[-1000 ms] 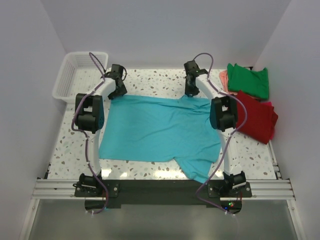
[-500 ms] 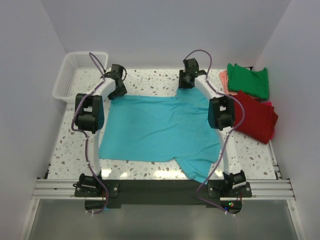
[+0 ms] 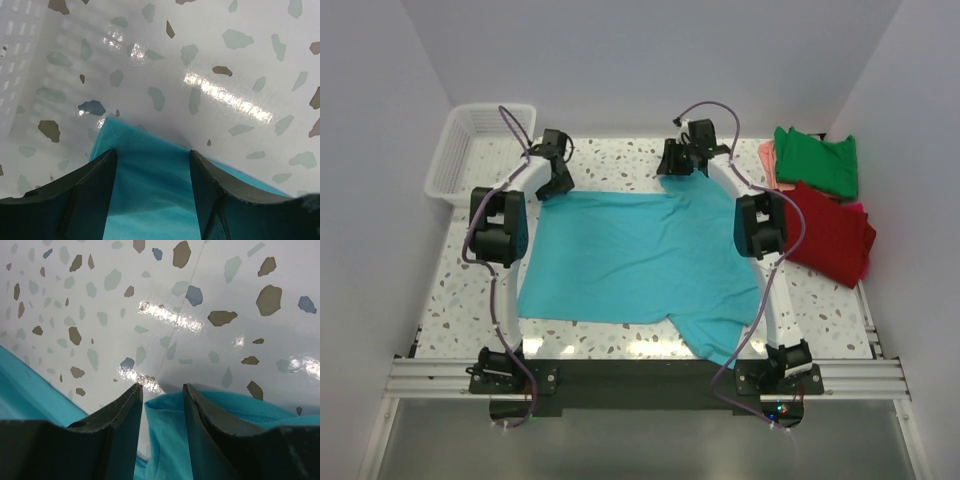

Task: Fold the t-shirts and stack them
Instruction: Flatten the tshirt out

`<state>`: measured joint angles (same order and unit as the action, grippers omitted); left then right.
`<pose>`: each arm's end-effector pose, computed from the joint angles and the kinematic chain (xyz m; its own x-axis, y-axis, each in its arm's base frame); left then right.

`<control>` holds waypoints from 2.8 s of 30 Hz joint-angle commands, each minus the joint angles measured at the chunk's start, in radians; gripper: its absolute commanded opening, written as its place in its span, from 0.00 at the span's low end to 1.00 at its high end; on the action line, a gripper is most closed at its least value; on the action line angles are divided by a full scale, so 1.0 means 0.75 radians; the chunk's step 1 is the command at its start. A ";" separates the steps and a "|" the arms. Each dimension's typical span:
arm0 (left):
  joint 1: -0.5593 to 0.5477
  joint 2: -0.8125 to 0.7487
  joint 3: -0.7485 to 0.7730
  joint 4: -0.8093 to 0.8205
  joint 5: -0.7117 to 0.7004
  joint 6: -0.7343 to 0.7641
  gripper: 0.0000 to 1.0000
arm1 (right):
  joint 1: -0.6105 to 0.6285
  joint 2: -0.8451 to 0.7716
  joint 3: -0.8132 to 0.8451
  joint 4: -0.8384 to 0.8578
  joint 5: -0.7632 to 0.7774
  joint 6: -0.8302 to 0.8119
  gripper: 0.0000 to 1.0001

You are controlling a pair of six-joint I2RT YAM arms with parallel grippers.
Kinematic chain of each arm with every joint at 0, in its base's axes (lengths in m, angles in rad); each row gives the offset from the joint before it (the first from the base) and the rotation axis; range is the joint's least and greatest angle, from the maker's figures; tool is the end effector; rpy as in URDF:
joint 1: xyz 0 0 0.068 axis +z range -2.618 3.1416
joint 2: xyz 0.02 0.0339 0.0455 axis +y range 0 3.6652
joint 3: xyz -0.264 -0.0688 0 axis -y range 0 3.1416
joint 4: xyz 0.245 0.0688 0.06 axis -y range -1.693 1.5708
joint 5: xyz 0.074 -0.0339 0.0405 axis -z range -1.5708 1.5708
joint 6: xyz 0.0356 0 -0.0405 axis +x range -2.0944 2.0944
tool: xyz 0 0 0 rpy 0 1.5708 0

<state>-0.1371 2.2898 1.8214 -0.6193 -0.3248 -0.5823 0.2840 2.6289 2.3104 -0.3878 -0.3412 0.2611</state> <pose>0.4866 -0.0557 0.1597 -0.7232 -0.4264 -0.5434 -0.4969 0.8676 -0.0194 0.5566 0.1749 0.1535 -0.7332 0.0394 -0.6789 -0.3304 0.8520 0.4062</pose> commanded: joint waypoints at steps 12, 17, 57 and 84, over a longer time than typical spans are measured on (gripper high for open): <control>-0.034 -0.028 -0.131 0.034 0.067 0.120 0.65 | -0.002 -0.143 -0.099 0.255 0.248 -0.005 0.46; -0.036 -0.077 -0.172 0.161 0.020 0.142 0.67 | -0.002 -0.237 -0.080 0.278 0.356 -0.019 0.48; -0.034 0.095 0.073 0.290 -0.107 0.161 0.71 | -0.019 -0.200 -0.162 -0.191 0.684 -0.109 0.49; -0.032 0.156 0.198 0.267 -0.019 0.206 0.72 | -0.082 0.009 0.137 -0.369 0.698 -0.152 0.86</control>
<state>-0.1650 2.3836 1.9099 -0.3908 -0.3519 -0.4511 0.2333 2.6244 2.4069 -0.6628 0.1612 0.1703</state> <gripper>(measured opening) 0.714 0.838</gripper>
